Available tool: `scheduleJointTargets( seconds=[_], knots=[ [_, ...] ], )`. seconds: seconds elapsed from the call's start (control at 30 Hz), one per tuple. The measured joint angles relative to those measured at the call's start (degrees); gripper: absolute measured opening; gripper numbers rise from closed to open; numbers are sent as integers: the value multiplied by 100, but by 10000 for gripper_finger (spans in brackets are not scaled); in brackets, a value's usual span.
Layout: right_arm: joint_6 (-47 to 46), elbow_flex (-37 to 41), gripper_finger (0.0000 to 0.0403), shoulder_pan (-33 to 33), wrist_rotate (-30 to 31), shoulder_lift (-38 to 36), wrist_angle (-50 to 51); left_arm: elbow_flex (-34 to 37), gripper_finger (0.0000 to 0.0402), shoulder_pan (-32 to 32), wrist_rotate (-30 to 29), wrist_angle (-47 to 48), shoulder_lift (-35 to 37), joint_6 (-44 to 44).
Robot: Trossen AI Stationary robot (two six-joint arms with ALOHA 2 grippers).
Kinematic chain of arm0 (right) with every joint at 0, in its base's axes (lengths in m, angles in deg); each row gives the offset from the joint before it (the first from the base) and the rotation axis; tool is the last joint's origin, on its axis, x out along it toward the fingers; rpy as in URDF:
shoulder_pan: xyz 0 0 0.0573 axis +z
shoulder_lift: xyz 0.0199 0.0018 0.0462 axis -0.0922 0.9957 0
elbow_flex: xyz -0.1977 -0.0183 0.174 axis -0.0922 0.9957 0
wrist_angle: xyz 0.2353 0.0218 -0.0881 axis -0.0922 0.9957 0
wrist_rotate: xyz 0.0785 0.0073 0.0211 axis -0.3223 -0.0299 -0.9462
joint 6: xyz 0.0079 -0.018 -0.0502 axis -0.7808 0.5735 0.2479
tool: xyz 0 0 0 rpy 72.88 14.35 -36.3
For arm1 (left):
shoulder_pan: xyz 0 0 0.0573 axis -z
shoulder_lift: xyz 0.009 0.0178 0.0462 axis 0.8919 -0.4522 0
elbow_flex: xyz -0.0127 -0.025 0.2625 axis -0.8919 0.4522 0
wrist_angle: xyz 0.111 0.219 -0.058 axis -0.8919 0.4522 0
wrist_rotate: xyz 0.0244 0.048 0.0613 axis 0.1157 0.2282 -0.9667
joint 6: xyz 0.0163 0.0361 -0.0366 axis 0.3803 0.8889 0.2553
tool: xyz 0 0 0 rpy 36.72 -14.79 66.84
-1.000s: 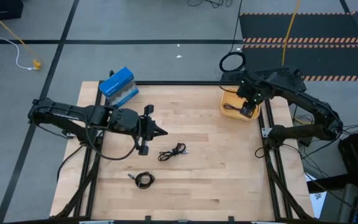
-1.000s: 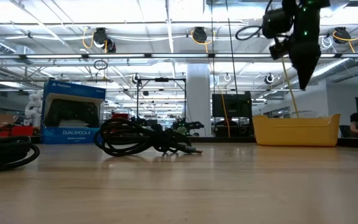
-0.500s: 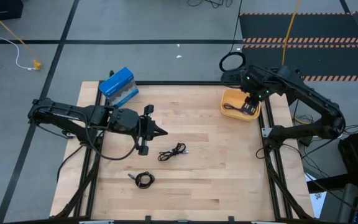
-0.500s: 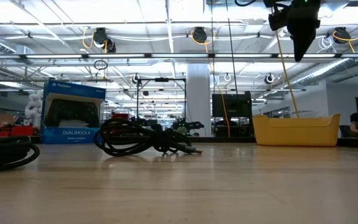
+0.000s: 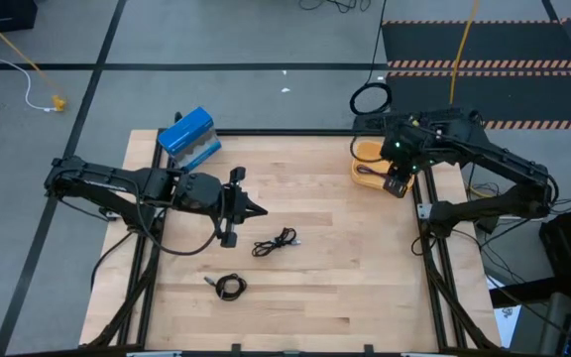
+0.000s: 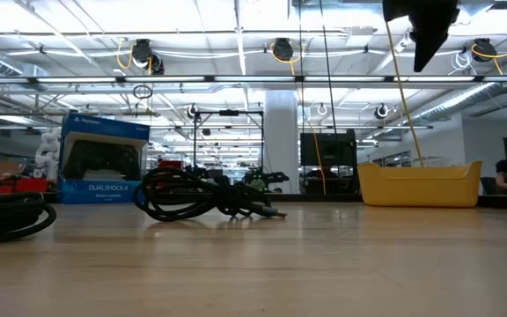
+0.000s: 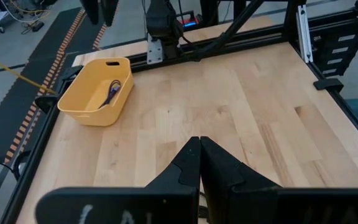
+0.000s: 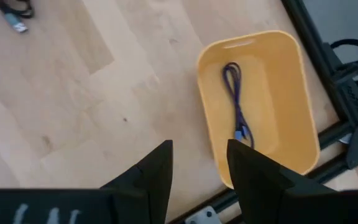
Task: Pick and place USB-C Cables
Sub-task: Put the bottom charger cable into the yellow bin
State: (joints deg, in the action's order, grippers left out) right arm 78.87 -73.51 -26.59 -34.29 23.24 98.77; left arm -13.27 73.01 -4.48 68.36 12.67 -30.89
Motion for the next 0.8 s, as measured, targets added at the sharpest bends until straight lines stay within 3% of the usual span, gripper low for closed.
scheduleJointTargets(
  seconds=[0.47, 0.63, 0.8],
  knots=[
    [-876, 2, 145, 1628, -448, -9, -284, 0, 8, 1, 0, 0, 0, -25],
    [-783, 2, 145, 2130, -437, -105, -541, 0, 8, 0, 0, 2, 0, -50],
    [-505, 10, 112, 2634, 185, -616, -1223, 0, 8, 0, 0, 44, 0, -128]
  ],
)
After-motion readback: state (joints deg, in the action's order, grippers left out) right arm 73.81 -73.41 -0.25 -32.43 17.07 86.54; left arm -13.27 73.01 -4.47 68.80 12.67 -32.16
